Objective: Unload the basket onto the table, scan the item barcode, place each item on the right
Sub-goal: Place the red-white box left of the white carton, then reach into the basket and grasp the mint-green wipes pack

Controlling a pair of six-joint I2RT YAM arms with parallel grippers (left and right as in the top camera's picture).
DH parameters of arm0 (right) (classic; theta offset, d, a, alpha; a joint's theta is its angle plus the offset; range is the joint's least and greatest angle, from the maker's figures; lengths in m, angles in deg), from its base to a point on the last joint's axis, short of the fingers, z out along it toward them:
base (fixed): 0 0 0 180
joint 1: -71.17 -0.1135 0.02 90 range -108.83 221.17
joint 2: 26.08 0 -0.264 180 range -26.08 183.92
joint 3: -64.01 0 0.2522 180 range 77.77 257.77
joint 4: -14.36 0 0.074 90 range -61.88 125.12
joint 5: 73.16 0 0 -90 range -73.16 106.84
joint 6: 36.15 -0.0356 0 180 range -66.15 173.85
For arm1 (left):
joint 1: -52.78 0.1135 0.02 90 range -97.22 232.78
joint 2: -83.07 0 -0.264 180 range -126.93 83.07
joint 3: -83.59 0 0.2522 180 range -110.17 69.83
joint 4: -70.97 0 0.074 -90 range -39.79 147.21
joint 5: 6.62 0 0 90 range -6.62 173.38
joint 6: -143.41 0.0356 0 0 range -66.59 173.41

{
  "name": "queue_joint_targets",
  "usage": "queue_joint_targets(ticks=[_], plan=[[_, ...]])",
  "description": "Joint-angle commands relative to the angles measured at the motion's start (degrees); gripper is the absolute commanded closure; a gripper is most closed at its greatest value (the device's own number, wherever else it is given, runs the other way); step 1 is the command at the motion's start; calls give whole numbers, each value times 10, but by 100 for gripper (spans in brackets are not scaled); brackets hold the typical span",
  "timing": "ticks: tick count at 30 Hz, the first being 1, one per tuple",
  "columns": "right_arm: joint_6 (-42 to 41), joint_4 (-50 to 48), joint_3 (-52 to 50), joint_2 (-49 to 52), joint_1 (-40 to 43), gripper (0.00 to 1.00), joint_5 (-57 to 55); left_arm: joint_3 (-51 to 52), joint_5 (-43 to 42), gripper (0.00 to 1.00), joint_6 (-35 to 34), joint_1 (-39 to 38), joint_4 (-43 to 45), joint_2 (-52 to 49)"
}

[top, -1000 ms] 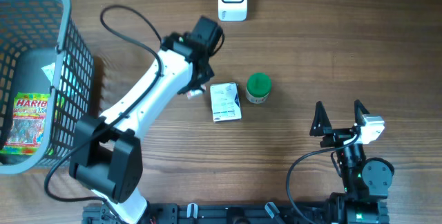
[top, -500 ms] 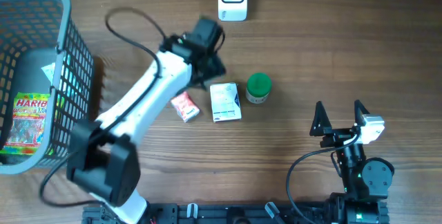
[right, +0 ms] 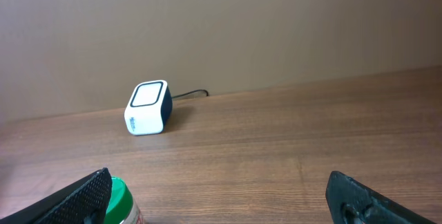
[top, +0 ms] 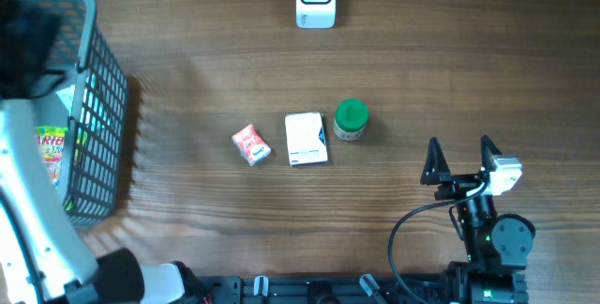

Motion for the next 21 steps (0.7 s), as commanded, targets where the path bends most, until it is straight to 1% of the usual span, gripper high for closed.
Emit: queue_joint_targets(ticks=[1, 3, 4, 7, 9, 10, 13, 16, 21], plan=[[-4, -2, -1, -2, -3, 0, -10, 1, -102, 0, 113, 111, 6, -34], [-4, -2, -1, -2, -3, 0, -10, 1, -114, 0, 151, 144, 9, -57], [-4, -2, -1, -2, -3, 0, -10, 2, -119, 0, 184, 155, 17, -73], [-4, -2, -1, -2, -3, 0, -10, 4, -140, 0, 272, 162, 30, -122], [-4, -2, -1, -2, -3, 0, -10, 4, -200, 0, 353, 158, 41, -177], [-4, -2, -1, -2, -3, 0, -10, 4, -212, 0, 374, 156, 42, -193], [-4, -2, -1, -2, -3, 0, -10, 4, -212, 0, 408, 143, 40, -250], [-4, -2, -1, -2, -3, 0, -10, 4, -210, 0, 408, 135, 40, -308], [-4, -2, -1, -2, -3, 0, -10, 4, -206, 0, 438, 118, 42, -375]])
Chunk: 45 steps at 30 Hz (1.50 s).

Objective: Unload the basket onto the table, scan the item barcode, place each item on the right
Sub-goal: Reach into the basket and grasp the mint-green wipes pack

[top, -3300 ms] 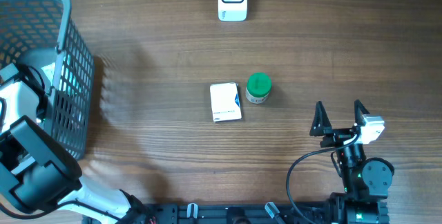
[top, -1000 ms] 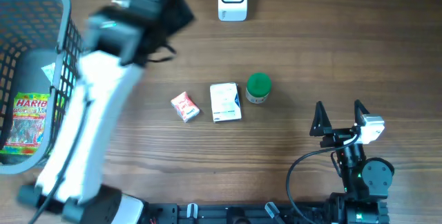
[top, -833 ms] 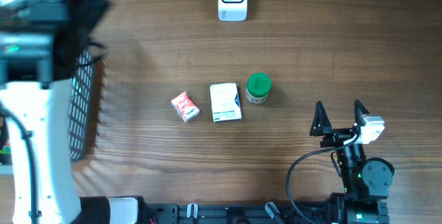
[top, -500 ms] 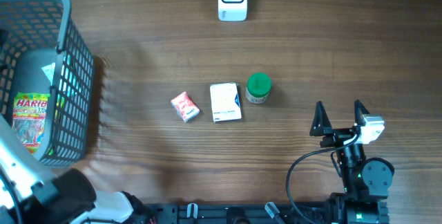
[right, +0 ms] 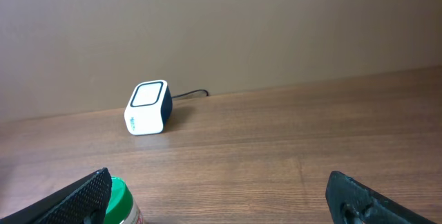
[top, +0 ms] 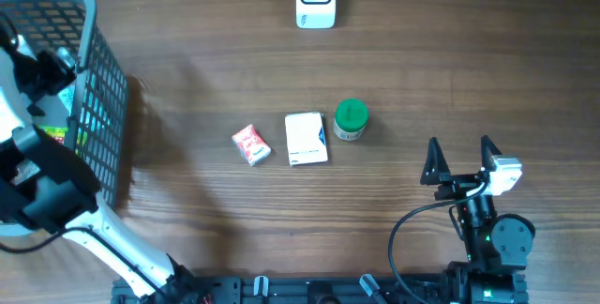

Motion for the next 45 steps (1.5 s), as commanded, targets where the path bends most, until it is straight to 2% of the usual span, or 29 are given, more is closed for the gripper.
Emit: queue_joint_targets(ticks=[1, 6, 13, 14, 15, 16, 18, 22, 23, 26, 30, 34, 36, 38, 42, 45], plan=[[-4, -2, -1, -2, -3, 0, -10, 2, -2, 0, 46, -14, 2, -37], [-4, -2, -1, -2, -3, 0, -10, 14, 15, 0, 47, -16, 7, -69], [-4, -2, -1, -2, -3, 0, -10, 102, 29, 0, 49, -16, 63, -70], [-4, -2, -1, -2, -3, 0, -10, 106, 29, 3, 49, -16, 64, -70], [-4, -2, -1, -2, -3, 0, -10, 107, 28, 13, 49, -16, 65, -70], [-4, -2, -1, -2, -3, 0, -10, 106, 28, 19, 49, -16, 65, -70], [-4, -2, -1, -2, -3, 0, -10, 100, 29, 47, 49, -16, 62, -67], [-4, -2, -1, -2, -3, 0, -10, 73, 30, 74, 48, -16, 45, -51], [-4, -2, -1, -2, -3, 0, -10, 62, 30, 77, 46, -16, 40, -42], [-4, -2, -1, -2, -3, 0, -10, 24, 30, 78, 37, -16, 20, -7], [-4, -2, -1, -2, -3, 0, -10, -35, 30, 78, -15, -16, -3, 66], [-4, -2, -1, -2, -3, 1, -10, -70, 22, 77, -128, -17, -7, 173], [-4, -2, -1, -2, -3, 0, -10, -71, -33, 77, -185, -17, -7, 234], [-4, -2, -1, -2, -3, 0, -10, -71, -128, 76, -200, -30, -2, 292], [-4, -2, -1, -2, -3, 0, -10, -71, -157, 76, -195, -133, 2, 352], [-4, -2, -1, -2, -3, 0, -10, -69, -156, 75, -192, -257, 8, 351]])
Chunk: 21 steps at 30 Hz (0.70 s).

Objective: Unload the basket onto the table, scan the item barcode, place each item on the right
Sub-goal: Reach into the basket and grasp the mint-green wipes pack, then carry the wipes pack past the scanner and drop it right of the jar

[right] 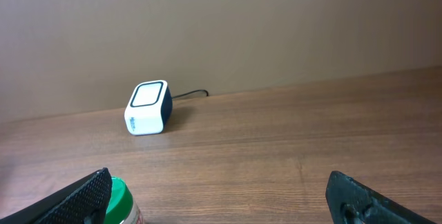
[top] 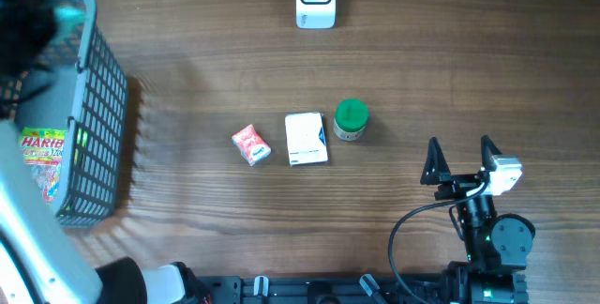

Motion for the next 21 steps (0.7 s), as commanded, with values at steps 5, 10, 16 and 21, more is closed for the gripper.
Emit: queue_joint_targets(ticks=[5, 10, 16, 21], plan=[[-4, -2, -1, -2, -3, 0, -10, 22, -41, 75, -10, -354, 79, -84], [-4, -2, -1, -2, -3, 0, -10, 22, -41, 75, -12, -518, 84, -187], [-4, -2, -1, -2, -3, 0, -10, 22, -12, 72, -11, -619, 132, -299], [-4, -2, -1, -2, -3, 0, -10, 23, 0, 71, -10, -659, 198, -373]])
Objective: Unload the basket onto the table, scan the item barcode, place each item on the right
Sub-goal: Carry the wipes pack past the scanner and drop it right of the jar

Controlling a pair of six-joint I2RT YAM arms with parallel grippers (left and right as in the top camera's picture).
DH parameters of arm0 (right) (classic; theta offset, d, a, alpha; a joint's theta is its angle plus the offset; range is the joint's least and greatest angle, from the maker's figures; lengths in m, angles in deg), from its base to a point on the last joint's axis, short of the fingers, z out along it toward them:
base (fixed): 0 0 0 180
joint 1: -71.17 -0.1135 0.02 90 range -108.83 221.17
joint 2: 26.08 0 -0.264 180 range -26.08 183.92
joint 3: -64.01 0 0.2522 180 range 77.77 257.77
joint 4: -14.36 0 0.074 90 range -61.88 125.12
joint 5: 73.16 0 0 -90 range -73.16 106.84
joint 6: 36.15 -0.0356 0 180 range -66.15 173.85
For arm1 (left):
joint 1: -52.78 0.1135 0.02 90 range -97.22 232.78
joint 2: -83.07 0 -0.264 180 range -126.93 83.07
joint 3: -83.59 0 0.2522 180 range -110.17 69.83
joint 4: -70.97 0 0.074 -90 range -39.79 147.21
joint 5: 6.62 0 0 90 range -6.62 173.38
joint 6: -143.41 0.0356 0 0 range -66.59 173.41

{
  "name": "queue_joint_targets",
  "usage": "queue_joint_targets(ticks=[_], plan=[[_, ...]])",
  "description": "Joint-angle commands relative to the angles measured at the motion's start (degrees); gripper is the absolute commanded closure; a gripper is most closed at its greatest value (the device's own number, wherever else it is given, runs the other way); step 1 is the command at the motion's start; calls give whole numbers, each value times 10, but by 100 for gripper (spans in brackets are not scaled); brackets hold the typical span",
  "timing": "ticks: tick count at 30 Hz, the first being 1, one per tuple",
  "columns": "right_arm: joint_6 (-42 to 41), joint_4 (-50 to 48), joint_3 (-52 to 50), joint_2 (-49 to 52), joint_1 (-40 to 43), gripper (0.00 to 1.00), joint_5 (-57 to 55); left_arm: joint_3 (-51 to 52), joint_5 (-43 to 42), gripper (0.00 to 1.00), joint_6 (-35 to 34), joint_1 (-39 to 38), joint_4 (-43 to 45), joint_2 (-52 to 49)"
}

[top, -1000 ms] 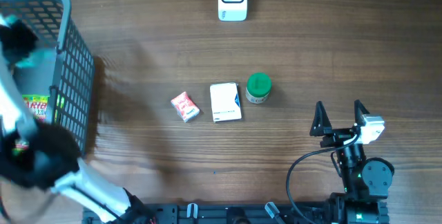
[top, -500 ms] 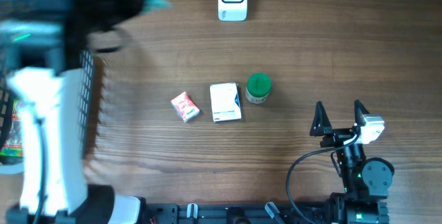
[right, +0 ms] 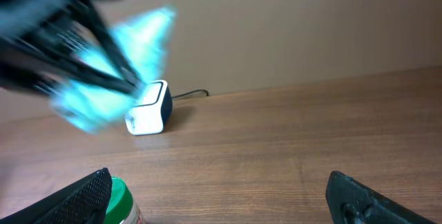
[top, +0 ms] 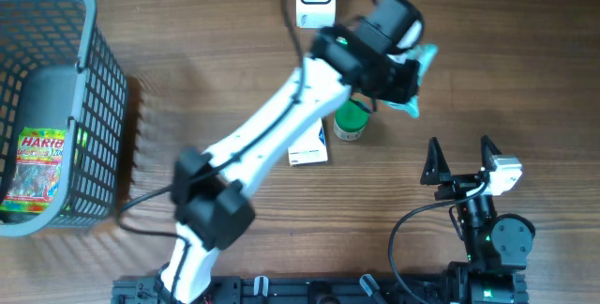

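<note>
The white scanner stands at the table's far edge; in the right wrist view the scanner (right: 149,109) is half covered. My left arm reaches across the table, and my left gripper (top: 403,81) is shut on a light blue packet (top: 419,60), blurred, to the right of the scanner. From the right wrist the packet (right: 145,41) hangs just in front of the scanner. My right gripper (top: 459,157) rests open near the front right, with nothing in it, and so it shows in its own view (right: 217,179).
A green-lidded jar (top: 351,120) and a white box (top: 308,151) lie mid-table, partly under the left arm. A grey wire basket (top: 105,98) stands at the far left with a Haribo bag (top: 37,168) inside.
My left arm was up over the basket at the far left. Now it stretches across to the scanner's right side with the light blue packet in its gripper. The right arm has not moved.
My left arm stood over the basket at first, then its gripper was down inside the basket. Later it was blurred above the basket's far corner with something light blue. Now it holds that packet by the scanner. The right arm stayed parked.
</note>
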Motion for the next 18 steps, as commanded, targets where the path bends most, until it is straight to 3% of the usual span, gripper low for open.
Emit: queue_joint_targets(ticks=[1, 5, 10, 13, 18], plan=[[-4, -2, -1, -2, -3, 0, -10, -1, 21, 71, -4, -25, 32, -58], [-4, -2, -1, -2, -3, 0, -10, -1, 64, 70, -31, -38, 42, -121], [-4, -2, -1, -2, -3, 0, -10, -1, 62, 46, -31, -43, 50, -142], [-4, -2, -1, -2, -3, 0, -10, -1, 62, 39, -29, -42, 69, -133], [-4, -2, -1, -2, -3, 0, -10, -5, 59, 44, -29, -29, 81, -99]])
